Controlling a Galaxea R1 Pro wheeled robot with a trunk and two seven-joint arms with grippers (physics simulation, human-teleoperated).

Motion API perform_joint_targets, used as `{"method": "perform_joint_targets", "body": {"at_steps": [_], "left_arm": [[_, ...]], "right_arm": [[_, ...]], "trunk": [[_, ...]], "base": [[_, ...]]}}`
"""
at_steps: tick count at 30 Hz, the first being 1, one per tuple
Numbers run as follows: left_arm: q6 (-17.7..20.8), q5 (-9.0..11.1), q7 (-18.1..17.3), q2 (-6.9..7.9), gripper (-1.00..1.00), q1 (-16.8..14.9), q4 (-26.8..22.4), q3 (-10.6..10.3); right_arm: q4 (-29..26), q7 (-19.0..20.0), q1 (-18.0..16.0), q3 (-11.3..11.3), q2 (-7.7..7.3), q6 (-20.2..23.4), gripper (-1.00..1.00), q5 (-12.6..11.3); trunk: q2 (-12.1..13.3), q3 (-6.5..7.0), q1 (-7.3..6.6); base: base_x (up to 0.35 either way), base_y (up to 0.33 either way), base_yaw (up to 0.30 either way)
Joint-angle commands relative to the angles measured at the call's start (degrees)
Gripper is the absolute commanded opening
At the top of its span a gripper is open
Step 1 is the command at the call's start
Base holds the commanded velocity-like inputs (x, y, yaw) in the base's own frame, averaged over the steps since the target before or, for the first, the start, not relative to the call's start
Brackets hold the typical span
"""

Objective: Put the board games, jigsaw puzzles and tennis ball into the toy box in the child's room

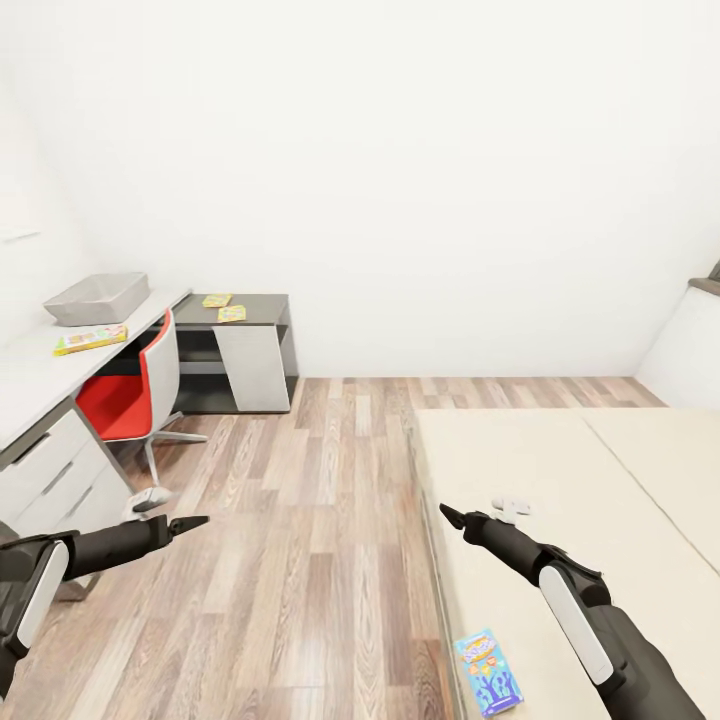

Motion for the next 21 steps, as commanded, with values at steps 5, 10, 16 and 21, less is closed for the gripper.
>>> {"method": "perform_joint_targets", "body": {"at_steps": [5, 10, 16, 21], "left_arm": [[0.24, 0.01, -0.19, 0.0, 1.0, -0.06, 0.02, 0.05], [0.24, 0.0, -0.19, 0.0, 1.0, -0.06, 0.06, 0.05], [0.24, -0.01, -0.18, 0.0, 1.0, -0.07, 0.12, 0.09], [0.24, -0.01, -0.18, 0.0, 1.0, -0.06, 0.13, 0.13]], "right_arm": [[-0.07, -0.08, -0.04, 0.03, 0.0, 0.29, 1.0, -0.33], [-0.07, -0.1, -0.04, 0.03, -0.01, 0.29, 1.0, -0.38], [-0.07, -0.1, -0.04, 0.03, 0.0, 0.29, 1.0, -0.39], [-0.07, -0.11, -0.04, 0.03, 0.01, 0.26, 1.0, -0.42]], "trunk": [[-0.12, -0.12, 0.03], [-0.12, -0.12, 0.03], [-0.12, -0.12, 0.03], [-0.12, -0.12, 0.03]], "base": [[0.0, 0.281, 0.0], [0.013, 0.286, 0.0], [0.079, 0.287, -0.064], [0.108, 0.288, -0.221]]}}
